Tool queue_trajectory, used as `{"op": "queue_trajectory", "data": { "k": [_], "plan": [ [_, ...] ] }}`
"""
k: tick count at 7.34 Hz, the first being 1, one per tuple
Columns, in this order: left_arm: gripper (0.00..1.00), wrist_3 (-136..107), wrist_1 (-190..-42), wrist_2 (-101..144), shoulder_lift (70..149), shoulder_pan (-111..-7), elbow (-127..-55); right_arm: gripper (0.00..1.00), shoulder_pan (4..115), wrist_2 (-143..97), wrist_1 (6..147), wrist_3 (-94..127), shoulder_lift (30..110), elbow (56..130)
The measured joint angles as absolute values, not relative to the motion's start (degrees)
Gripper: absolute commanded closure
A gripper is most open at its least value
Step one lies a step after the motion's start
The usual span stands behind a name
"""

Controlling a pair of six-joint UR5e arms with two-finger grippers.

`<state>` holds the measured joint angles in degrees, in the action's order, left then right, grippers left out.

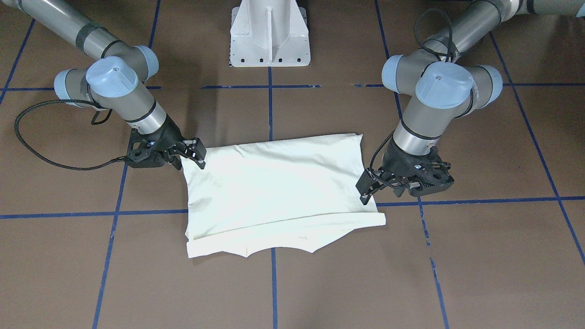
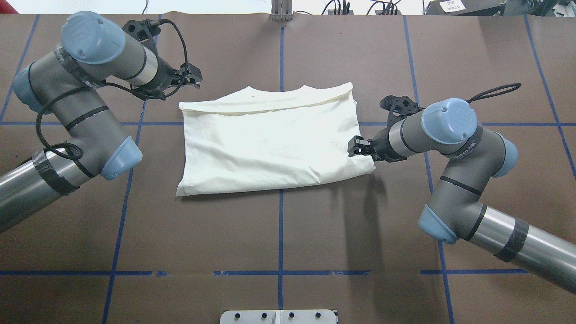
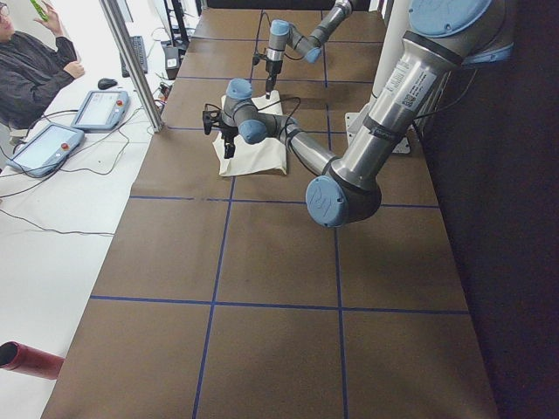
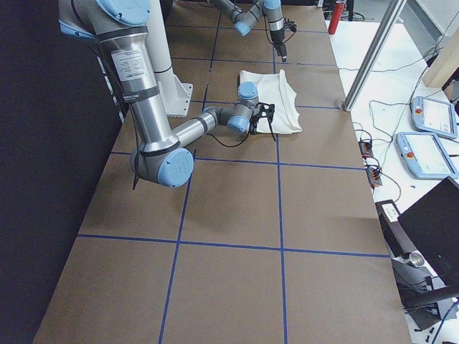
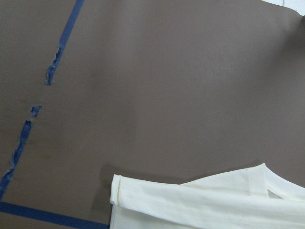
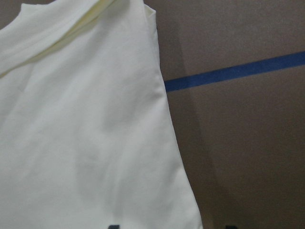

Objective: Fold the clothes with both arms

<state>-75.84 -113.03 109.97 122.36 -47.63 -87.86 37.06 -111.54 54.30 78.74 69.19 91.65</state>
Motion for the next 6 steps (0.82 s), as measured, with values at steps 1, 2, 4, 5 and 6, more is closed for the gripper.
{"op": "queue_trajectory", "data": {
  "k": [1,2,4,5,6],
  "plan": [
    [0.02,-75.99,-113.03,110.01,122.40,-47.64,-87.86,1.00,37.22,-111.80,54.24,78.62,69.41,91.86],
    [0.02,-76.21,-113.05,110.03,122.42,-47.63,-87.91,1.00,37.32,-111.89,54.14,78.54,70.26,93.03],
    [0.02,-76.30,-113.10,110.04,122.47,-47.56,-87.94,1.00,36.86,-112.11,53.97,78.51,74.15,98.13],
    [0.02,-76.30,-113.11,110.04,122.43,-47.56,-87.93,1.00,35.29,-111.99,53.92,78.54,77.72,101.87],
    [0.02,-76.27,-113.11,110.02,122.34,-47.55,-87.90,1.00,32.59,-111.63,53.87,78.67,82.39,106.25]
  ]
}}
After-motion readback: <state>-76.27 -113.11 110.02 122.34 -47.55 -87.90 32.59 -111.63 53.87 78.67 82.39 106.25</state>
